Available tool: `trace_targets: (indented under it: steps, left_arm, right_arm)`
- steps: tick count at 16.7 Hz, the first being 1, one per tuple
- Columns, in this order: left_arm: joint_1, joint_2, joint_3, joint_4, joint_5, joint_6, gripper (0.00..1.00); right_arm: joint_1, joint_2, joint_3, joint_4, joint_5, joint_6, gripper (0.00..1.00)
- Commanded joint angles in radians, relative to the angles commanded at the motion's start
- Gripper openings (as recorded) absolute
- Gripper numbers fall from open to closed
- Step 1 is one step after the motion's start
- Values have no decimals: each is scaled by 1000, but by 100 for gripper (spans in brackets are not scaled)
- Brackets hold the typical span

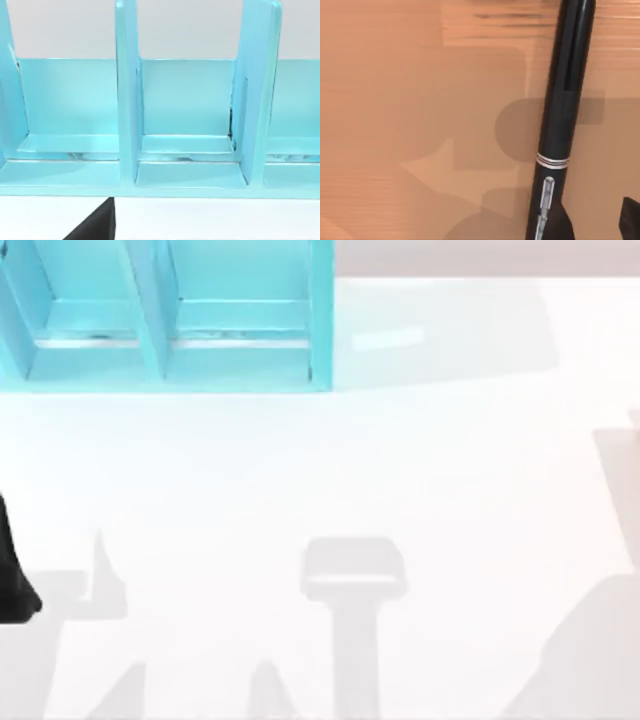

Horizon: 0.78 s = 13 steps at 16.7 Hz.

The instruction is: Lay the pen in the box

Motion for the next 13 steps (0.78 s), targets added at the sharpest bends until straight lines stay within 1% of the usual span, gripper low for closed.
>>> trace_targets:
  steps: [7, 8, 13]
  left_arm:
    - [0, 0, 0, 0, 0, 0, 100]
    - [0, 0, 0, 0, 0, 0, 100]
    - [0, 0, 0, 0, 0, 0, 100]
  right_arm:
    - [0, 0, 0, 0, 0, 0, 98]
    - [0, 0, 0, 0, 0, 0, 100]
    - [0, 0, 0, 0, 0, 0, 100]
